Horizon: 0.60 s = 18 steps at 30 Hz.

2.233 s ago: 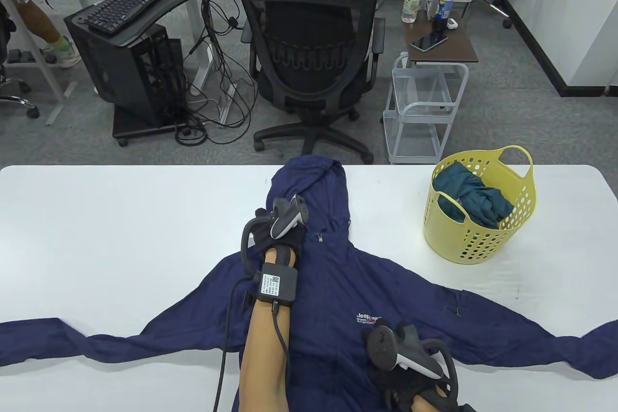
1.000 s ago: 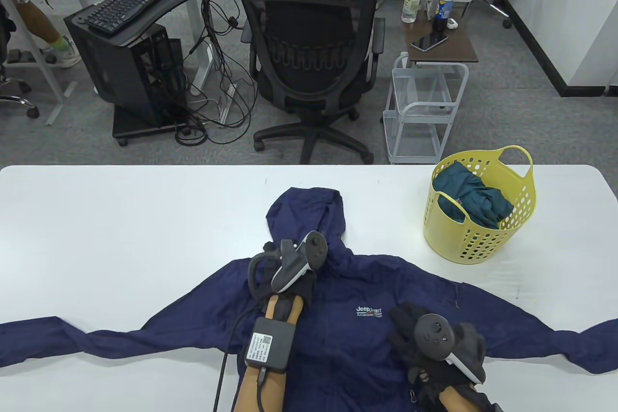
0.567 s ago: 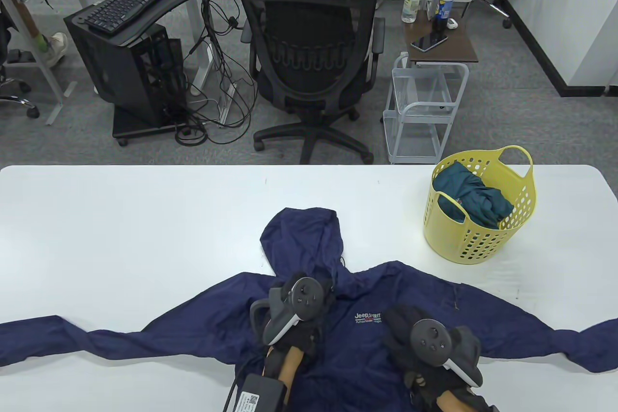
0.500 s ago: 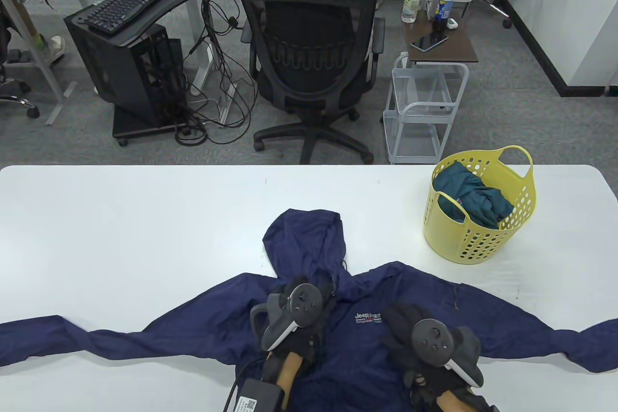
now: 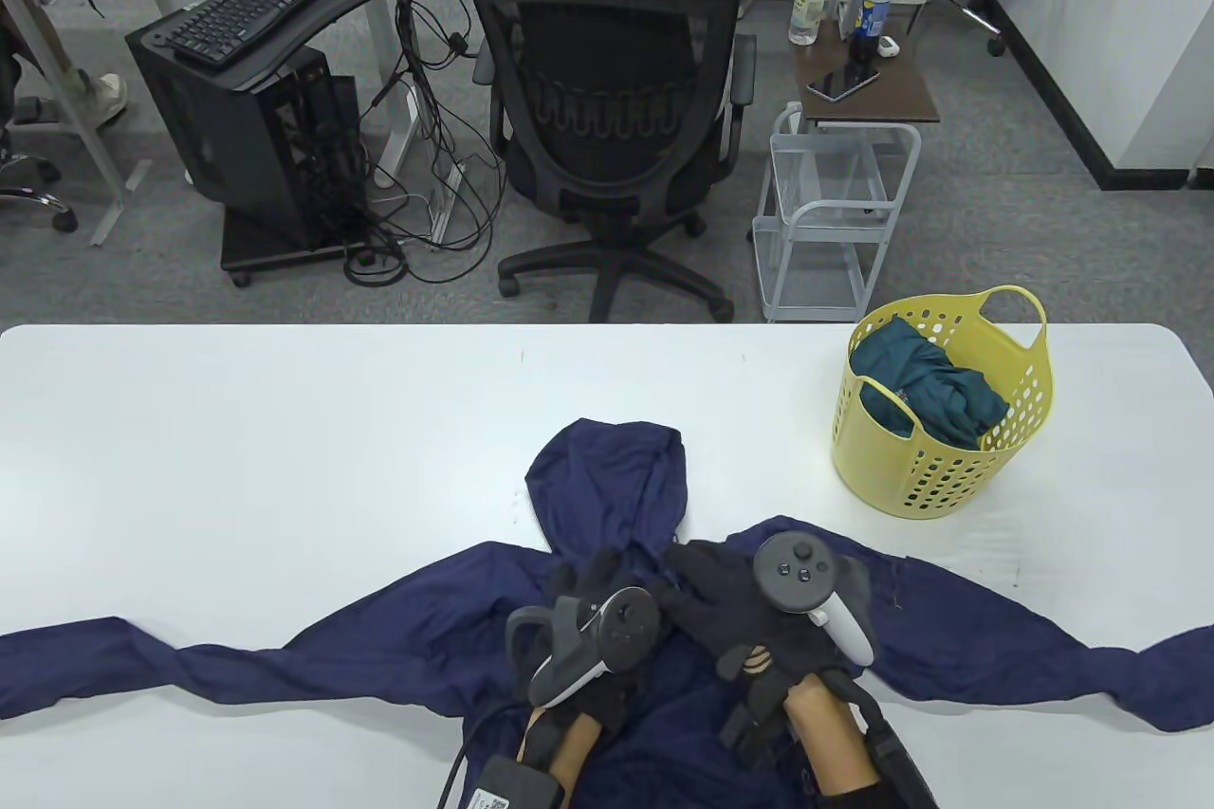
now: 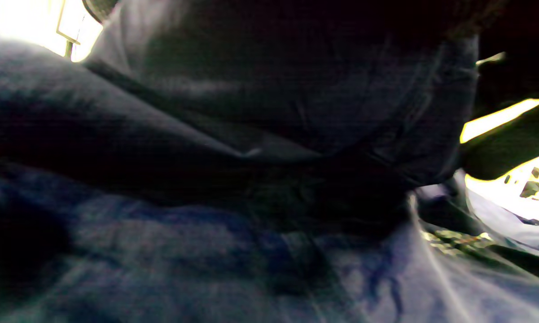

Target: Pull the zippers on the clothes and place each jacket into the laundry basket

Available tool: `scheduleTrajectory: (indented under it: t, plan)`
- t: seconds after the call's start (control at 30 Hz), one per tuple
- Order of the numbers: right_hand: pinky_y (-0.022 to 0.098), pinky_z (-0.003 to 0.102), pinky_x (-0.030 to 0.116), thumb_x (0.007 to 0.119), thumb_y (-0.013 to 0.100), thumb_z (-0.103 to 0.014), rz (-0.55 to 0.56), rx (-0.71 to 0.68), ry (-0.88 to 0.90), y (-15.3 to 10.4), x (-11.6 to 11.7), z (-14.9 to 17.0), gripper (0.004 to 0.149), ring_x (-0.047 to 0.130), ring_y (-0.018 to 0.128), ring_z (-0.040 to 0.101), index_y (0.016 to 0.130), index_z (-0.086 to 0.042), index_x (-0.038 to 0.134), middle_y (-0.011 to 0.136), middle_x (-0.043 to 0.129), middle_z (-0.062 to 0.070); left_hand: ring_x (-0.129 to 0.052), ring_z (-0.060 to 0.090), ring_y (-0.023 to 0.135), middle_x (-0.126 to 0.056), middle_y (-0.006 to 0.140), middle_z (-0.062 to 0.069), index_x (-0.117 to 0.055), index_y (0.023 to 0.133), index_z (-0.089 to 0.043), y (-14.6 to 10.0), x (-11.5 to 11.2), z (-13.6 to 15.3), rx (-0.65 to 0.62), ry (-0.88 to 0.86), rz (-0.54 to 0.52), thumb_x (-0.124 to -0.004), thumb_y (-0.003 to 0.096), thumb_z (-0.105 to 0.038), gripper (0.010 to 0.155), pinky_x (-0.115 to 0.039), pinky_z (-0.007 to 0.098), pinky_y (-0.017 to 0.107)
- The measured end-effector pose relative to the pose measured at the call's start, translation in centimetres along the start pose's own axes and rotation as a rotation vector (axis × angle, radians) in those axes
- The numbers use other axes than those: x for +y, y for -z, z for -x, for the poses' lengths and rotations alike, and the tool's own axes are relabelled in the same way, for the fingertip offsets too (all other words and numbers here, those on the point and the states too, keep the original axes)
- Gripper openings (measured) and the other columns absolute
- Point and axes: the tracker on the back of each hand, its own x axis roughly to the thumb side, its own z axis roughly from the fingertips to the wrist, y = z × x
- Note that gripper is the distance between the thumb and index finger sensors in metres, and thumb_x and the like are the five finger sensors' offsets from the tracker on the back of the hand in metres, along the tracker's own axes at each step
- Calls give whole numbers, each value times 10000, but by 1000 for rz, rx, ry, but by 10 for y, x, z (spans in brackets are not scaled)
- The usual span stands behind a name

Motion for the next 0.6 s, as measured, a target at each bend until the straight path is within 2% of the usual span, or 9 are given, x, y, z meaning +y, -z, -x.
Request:
scheduleTrajectory:
  t: [0.03, 0.1, 0.2, 0.3, 0.43, 0.6]
  plan:
    - [700, 662, 498, 745, 466, -537, 104, -5, 4, -1, 1, 3, 566, 518, 1048, 412, 1010, -382, 722, 1136, 675, -33, -756, 244, 981, -995, 778, -178, -832, 777, -480, 0, -2, 3, 12, 12, 19, -691, 347, -544, 456, -554, 665, 675]
    - [692, 665, 539, 817, 456, -472, 205, -25, -14, -6, -2, 1, 473, 630, 1024, 392, 922, -398, 833, 1067, 787, -72, -753, 246, 983, -991, 784, -181, -830, 776, -487, 1, -5, 5, 9, -6, 43, -690, 347, -553, 457, -556, 664, 673]
    - [687, 625, 616, 861, 435, -457, 369, -76, -99, -17, -4, -6, 419, 782, 962, 314, 851, -424, 886, 968, 887, -126, -753, 242, 984, -989, 784, -188, -827, 780, -481, 2, -3, 1, 14, -6, 39, -679, 352, -563, 461, -561, 658, 674]
    - [685, 620, 635, 883, 440, -463, 479, -138, -133, -28, -3, -9, 386, 836, 921, 273, 825, -437, 891, 921, 913, -139, -761, 243, 977, -990, 781, -188, -822, 783, -474, 1, -2, 0, 22, -42, 37, -668, 358, -567, 462, -572, 654, 668]
    - [689, 621, 626, 898, 453, -438, 514, -226, -113, -40, -2, -15, 369, 877, 864, 248, 821, -434, 868, 887, 919, -134, -759, 243, 978, -986, 787, -191, -819, 789, -477, 2, 0, 10, 70, -142, 62, -661, 365, -575, 463, -576, 648, 668]
    - [688, 641, 617, 896, 443, -459, 517, -297, -197, -47, 1, -21, 383, 928, 787, 231, 823, -421, 865, 881, 920, -118, -749, 247, 983, -988, 791, -184, -834, 783, -482, 6, -3, 25, 113, -260, 108, -679, 362, -584, 460, -569, 651, 670]
